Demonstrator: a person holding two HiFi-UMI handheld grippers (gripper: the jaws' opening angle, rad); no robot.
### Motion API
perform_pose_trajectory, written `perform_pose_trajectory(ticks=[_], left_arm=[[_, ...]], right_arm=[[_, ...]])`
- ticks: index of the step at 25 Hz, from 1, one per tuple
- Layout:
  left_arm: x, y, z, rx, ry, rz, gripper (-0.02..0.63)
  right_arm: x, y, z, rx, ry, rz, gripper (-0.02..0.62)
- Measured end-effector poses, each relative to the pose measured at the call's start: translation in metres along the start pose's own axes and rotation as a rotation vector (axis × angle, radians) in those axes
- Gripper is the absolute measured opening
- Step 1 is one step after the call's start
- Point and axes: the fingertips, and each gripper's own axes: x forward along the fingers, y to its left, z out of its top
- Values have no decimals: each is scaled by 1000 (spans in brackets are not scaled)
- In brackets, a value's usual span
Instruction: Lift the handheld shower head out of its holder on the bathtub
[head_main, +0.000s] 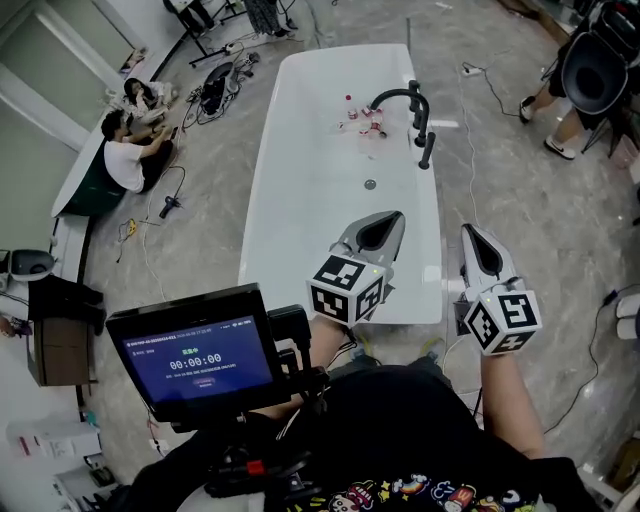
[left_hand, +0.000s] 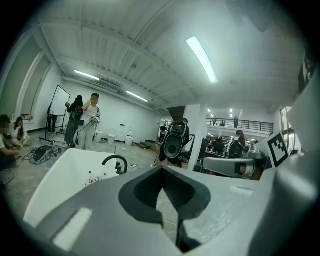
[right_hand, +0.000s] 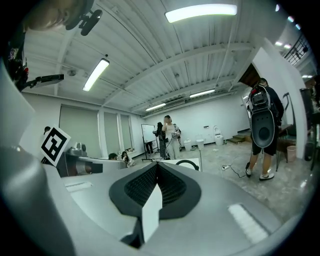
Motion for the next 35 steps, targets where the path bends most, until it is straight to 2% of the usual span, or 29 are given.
perform_pose_trajectory(ticks=[3,7,12,17,20,24,28,35], left_arm=[[30,25,-19,8,0,-1,0],[77,54,-42,16,16,25,0],[133,77,-60,-9,31,81,0],[244,127,-121,-58,9,168,0],[288,157,-149,-76,-1,217,0],[324,197,-182,-104,6,285,0],[353,224,-211,-106,12,309,0],[381,248,-247,-126,3,339,0]], right_arm=[[34,-20,-32,-44,16,-3,28],[88,-64,-74,-46,61,-22,77],[149,-114,-101,-54,109,-20,101],[257,-203,-180,-91,153,30,144],[314,-241,-224,-96,187,51,175],[378,-268,-275,-105,241,79,198],[423,-287,-313,-118,260,79,209],[463,-303,-342,-110,252,93,213]])
